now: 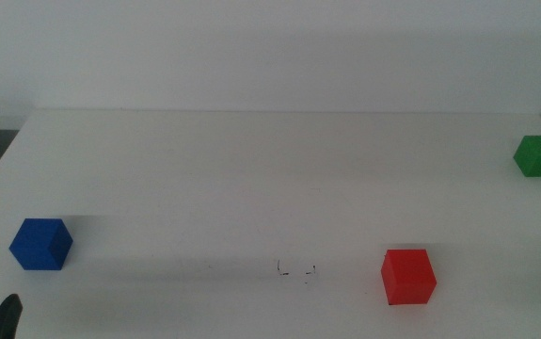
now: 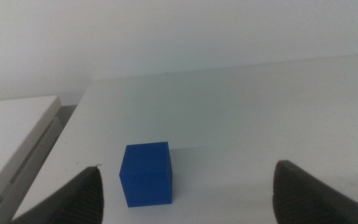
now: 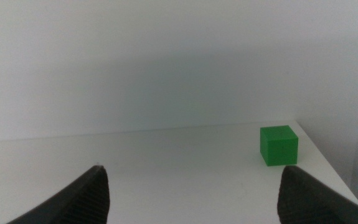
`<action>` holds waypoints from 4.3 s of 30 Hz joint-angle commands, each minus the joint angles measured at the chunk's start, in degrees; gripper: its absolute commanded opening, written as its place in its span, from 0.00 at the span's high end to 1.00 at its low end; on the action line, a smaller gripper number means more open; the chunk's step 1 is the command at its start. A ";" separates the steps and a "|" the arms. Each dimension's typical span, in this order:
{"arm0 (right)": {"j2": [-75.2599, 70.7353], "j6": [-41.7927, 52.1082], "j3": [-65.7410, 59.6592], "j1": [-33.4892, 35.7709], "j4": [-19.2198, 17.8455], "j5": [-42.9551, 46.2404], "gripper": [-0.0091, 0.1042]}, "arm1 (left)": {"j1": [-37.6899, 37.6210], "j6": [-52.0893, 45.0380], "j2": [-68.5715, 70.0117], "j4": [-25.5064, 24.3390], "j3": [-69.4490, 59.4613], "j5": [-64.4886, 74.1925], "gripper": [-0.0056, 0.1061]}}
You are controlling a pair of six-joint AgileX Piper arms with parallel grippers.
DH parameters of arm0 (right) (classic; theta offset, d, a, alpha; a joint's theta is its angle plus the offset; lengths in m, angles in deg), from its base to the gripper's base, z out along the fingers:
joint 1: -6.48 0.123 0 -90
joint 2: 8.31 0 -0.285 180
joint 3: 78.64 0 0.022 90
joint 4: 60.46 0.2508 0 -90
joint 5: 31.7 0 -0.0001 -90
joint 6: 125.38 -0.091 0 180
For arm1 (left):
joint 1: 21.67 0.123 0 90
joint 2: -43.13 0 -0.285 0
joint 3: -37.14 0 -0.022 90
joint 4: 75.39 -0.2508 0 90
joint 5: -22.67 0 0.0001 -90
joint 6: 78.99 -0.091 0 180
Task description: Stack red cubes first, then green, then blue cubes in a specific spot.
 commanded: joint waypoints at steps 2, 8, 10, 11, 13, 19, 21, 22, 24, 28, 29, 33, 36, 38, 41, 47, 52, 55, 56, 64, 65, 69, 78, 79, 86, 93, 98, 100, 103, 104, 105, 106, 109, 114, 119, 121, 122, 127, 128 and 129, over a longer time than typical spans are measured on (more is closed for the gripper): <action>-0.28 0.34 -0.26 -0.23 -0.36 1.92 0.23 | 0.00 0.16 0.17 0.41 0.01 -0.99 0.13; -0.28 0.34 -0.26 -0.23 -0.98 1.67 0.23 | 0.00 0.16 0.17 0.41 0.01 -0.99 0.13; -0.28 0.34 -0.26 -0.23 -0.76 0.99 0.23 | 0.00 0.16 0.17 0.41 0.01 -0.99 0.13; -0.28 0.34 -0.26 -0.23 -0.28 0.88 0.23 | 0.00 0.16 0.17 0.41 0.01 -0.99 0.13; -0.28 0.34 -0.15 -0.23 0.57 0.88 0.23 | 0.00 0.16 0.17 0.41 0.01 -0.99 0.13; -0.28 0.10 -0.15 -0.23 1.01 -0.40 0.23 | 0.00 0.16 0.17 0.41 0.01 -0.99 0.13; -0.28 -0.72 -0.15 -0.23 1.01 -0.40 0.23 | 0.00 0.16 0.17 0.41 0.01 -0.99 0.13; -0.28 -1.87 -0.05 -0.23 1.02 -0.40 0.23 | 0.00 0.16 0.17 0.41 0.01 -0.99 0.13; -0.28 -3.60 0.63 -0.23 1.17 -2.03 0.23 | 0.00 0.16 0.17 0.41 0.01 -0.99 0.13; 1.69 -6.27 3.98 -0.23 1.26 -4.79 0.23 | 0.00 0.16 0.17 0.41 0.01 -0.99 0.13; 3.69 -6.64 5.16 -0.23 1.26 -5.95 0.23 | 0.00 0.16 0.17 0.41 0.01 -0.99 0.13; 13.49 -5.70 14.24 -0.23 1.18 -18.01 0.23 | 0.00 0.16 0.17 0.41 0.01 -0.99 0.13; 21.50 -3.48 22.48 -0.23 1.32 -28.60 0.23 | 0.00 0.16 0.17 0.41 0.01 -0.99 0.13; 26.91 -3.48 28.72 -0.23 1.60 -36.74 0.23 | 0.00 0.16 0.17 0.41 0.01 -0.99 0.13; 33.53 -3.48 35.97 -0.23 2.06 -45.97 0.23 | 0.00 0.16 0.17 0.41 0.01 -0.99 0.13; 37.37 -3.63 41.01 -0.23 3.90 -49.70 0.23 | 0.00 0.16 0.17 0.41 0.01 -0.99 0.13; 38.71 -3.76 42.00 -0.23 6.60 -51.00 0.23 | 0.00 0.16 0.17 0.41 0.01 -0.99 0.13; 42.27 -3.09 45.02 -0.10 5.32 -54.84 0.23 | 0.00 0.16 0.17 0.41 0.01 -0.99 0.13; 43.91 -3.09 46.35 0.16 4.43 -56.05 0.23 | 0.00 0.16 0.17 0.41 0.01 -0.99 0.13; 56.22 -12.88 56.37 15.85 -4.25 -60.33 0.20 | 0.00 0.16 0.17 0.41 0.01 -0.99 0.13; 58.02 -13.93 57.51 18.57 -4.89 -60.33 0.17 | 0.00 0.16 0.17 0.41 0.01 -0.99 0.13; 65.86 -21.86 62.05 25.04 -6.04 -62.20 0.10 | 0.00 0.16 0.17 0.41 0.01 -0.99 0.13; 81.17 -25.38 68.56 31.23 -6.21 -62.20 0.10 | 0.00 0.16 0.17 0.41 0.01 -0.99 0.13; 82.35 -25.91 68.44 31.79 -6.21 -61.74 0.10 | 0.00 0.16 0.17 0.41 0.01 -0.99 0.13; 88.00 -27.44 66.94 32.90 -6.24 -55.21 0.10 | 0.00 0.16 0.17 0.41 0.01 -0.99 0.13; 90.41 -28.36 62.81 32.64 -7.32 -49.93 0.10 | 0.00 0.16 0.17 0.41 0.01 -0.99 0.13; 93.44 -30.29 62.69 31.14 -8.88 -49.17 0.10 | 0.00 0.16 0.17 0.41 0.01 -0.99 0.13; 94.36 -30.78 62.69 30.47 -9.88 -49.00 0.10 | 0.00 0.16 0.17 0.41 0.01 -0.88 0.13; 95.14 -31.15 62.69 30.08 -10.49 -47.91 0.10 | 0.00 0.16 0.17 0.41 0.01 -0.88 0.13; 95.42 -31.15 62.69 30.08 -10.49 -47.62 0.10 | 0.00 0.16 0.17 0.41 0.01 -0.88 0.13; 95.73 -31.15 62.69 30.08 -10.36 -47.09 0.10 | 0.00 0.16 0.17 0.41 0.01 -0.88 0.13; 96.01 -31.15 62.69 30.08 -10.23 -46.69 0.10 | 0.00 0.16 0.17 0.41 0.01 -0.88 0.13; 96.87 -31.15 62.56 30.08 -9.92 -46.30 0.10 | 0.00 0.16 0.17 0.41 0.01 -0.88 0.13; 98.03 -33.01 61.67 30.08 -10.80 -44.59 0.11 | 0.00 0.16 0.17 0.41 0.01 -0.88 0.13; 98.97 -33.29 60.26 29.58 -10.11 -42.05 0.13 | 0.00 0.16 0.17 0.41 0.01 -0.88 0.13; 99.89 -33.29 60.26 29.45 -9.98 -41.93 0.14 | 0.00 0.16 0.17 0.41 0.01 -0.88 0.13; 100.22 -33.29 60.26 29.35 -10.18 -41.83 0.14 | 0.00 0.16 0.17 0.41 0.01 -0.88 0.13; 102.04 -33.92 59.78 28.88 -10.21 -39.60 0.17 | 0.00 0.16 0.17 0.41 0.01 -0.88 0.13; 102.42 -33.92 59.73 28.88 -10.10 -39.49 0.17 | 0.00 0.16 0.17 0.41 0.01 -0.88 0.13; 102.53 -33.92 59.73 28.88 -10.10 -39.35 0.18 | 0.00 0.16 0.17 0.41 0.01 -0.88 0.13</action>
